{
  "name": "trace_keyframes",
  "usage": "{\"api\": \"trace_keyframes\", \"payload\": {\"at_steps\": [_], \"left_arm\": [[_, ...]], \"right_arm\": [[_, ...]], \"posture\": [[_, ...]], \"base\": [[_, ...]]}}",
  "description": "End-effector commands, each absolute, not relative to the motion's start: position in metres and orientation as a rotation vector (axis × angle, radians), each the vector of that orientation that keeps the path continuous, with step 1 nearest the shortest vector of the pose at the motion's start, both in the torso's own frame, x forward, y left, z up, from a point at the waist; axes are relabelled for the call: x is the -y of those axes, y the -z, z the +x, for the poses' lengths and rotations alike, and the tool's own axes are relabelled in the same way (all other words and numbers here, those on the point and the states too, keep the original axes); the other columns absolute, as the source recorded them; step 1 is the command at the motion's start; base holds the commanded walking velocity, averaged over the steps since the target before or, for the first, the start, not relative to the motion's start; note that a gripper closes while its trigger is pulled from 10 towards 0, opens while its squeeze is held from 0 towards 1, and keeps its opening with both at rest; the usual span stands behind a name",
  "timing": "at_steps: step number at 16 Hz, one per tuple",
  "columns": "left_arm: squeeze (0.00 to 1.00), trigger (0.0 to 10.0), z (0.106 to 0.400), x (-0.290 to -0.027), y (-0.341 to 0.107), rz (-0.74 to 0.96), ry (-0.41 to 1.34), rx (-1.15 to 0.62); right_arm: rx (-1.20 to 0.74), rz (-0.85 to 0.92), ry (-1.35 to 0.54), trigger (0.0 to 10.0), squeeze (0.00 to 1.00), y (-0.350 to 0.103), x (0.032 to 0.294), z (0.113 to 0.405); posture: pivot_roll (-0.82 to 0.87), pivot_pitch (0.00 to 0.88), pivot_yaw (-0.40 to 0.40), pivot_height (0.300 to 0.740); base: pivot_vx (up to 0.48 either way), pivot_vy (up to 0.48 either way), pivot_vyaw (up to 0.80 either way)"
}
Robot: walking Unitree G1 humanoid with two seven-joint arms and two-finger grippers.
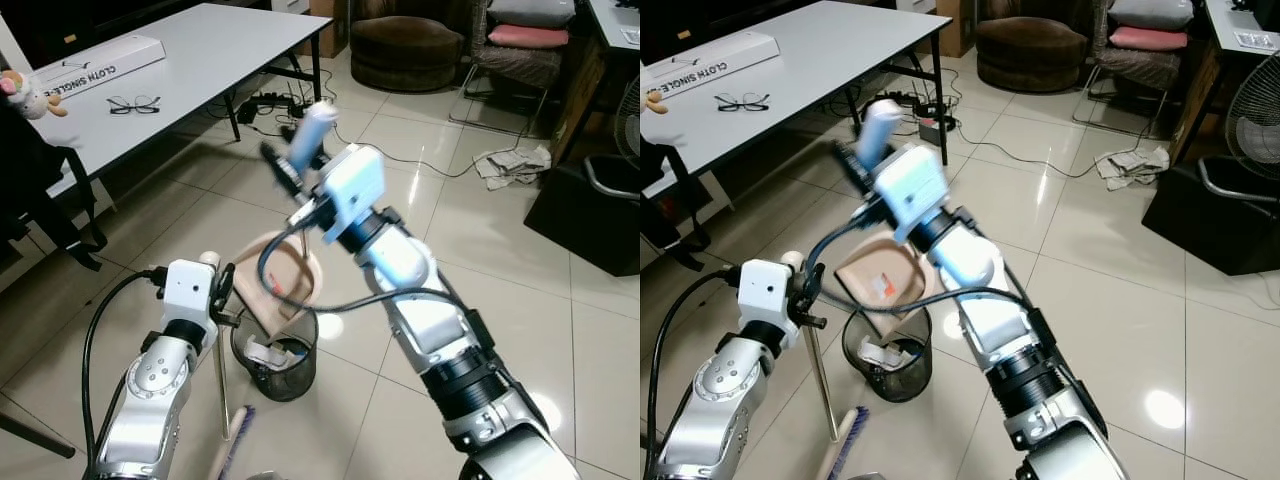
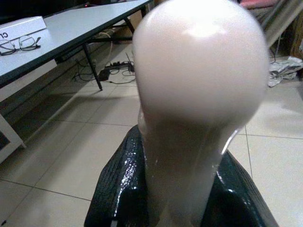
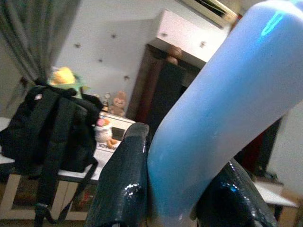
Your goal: Sweep floor
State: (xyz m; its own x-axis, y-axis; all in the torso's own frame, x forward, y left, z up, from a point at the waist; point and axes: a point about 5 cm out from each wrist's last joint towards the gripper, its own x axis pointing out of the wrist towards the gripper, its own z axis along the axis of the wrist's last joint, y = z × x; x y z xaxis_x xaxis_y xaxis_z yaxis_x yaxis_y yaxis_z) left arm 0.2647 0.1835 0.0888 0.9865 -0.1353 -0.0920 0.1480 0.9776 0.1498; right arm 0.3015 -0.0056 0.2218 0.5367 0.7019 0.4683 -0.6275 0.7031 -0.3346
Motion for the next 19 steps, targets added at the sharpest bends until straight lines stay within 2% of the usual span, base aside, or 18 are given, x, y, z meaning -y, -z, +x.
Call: {"api": "trace_keyframes", "payload": {"at_steps": [1, 12, 19], "left_arm": [[0.0, 10.0, 0.266, -0.185, -0.091, 0.18, 0.143, -0.07], [0.0, 10.0, 0.268, -0.185, -0.086, 0.185, 0.147, -0.084], [0.0, 10.0, 0.267, -0.185, -0.084, 0.182, 0.145, -0.086]], "right_arm": [[0.703, -0.183, -0.847, 10.0, 0.0, -0.224, -0.004, 0.29], [0.798, -0.393, -1.055, 10.0, 0.0, -0.205, -0.023, 0.266], [0.786, -0.379, -0.951, 10.0, 0.0, -0.208, -0.014, 0.278]], "posture": [[-0.02, 0.0, 0.074, 0.74], [-0.02, 0.0, 0.068, 0.74], [-0.02, 0.0, 0.063, 0.74]], "base": [[0.0, 0.0, 0.0], [0.0, 0.0, 0.0], [0.0, 0.0, 0.0]]}}
